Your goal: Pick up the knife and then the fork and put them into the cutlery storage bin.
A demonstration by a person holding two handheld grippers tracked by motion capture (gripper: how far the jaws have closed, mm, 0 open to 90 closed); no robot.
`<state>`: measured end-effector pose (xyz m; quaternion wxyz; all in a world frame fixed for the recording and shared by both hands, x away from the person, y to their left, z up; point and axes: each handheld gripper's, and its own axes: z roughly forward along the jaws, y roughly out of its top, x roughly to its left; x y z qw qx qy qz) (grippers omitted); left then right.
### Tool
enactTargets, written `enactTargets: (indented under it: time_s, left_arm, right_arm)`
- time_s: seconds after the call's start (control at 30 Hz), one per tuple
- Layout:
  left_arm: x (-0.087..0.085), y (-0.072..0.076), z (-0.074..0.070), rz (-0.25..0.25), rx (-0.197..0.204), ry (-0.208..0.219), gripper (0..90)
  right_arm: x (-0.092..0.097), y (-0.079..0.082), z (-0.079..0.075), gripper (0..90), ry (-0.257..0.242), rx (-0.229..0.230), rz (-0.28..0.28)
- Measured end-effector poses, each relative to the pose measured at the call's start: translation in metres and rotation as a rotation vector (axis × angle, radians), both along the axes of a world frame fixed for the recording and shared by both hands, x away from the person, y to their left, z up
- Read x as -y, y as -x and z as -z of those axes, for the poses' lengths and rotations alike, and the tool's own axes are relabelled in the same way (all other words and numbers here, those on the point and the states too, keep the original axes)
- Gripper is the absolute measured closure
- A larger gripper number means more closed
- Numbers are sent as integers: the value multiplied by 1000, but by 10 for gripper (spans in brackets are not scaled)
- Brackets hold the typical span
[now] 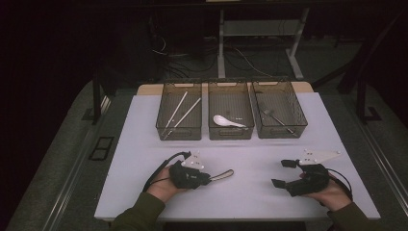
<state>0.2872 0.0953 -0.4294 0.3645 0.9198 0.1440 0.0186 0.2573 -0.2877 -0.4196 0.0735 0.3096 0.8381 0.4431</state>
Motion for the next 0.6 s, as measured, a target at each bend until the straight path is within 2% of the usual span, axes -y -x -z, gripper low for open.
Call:
enactTargets:
  time_s: [0.17, 0.23, 0.4, 0.47, 0.6]
  left_arm:
    - [3, 4, -7, 29, 7, 11, 795]
    - [4, 6, -10, 40, 8, 17, 795]
    - [9, 9, -16, 75, 8, 29, 795]
    - [12, 12, -18, 83, 5, 43, 795]
    - [20, 16, -20, 108, 3, 48, 795]
  right_arm:
    - [-5, 2, -5, 178, 6, 25, -49]
    - [-8, 2, -8, 144, 9, 32, -68]
    - [-17, -2, -15, 149, 41, 35, -103]
    - [-21, -5, -17, 178, 50, 24, -129]
    - [-34, -7, -23, 252, 74, 30, -211]
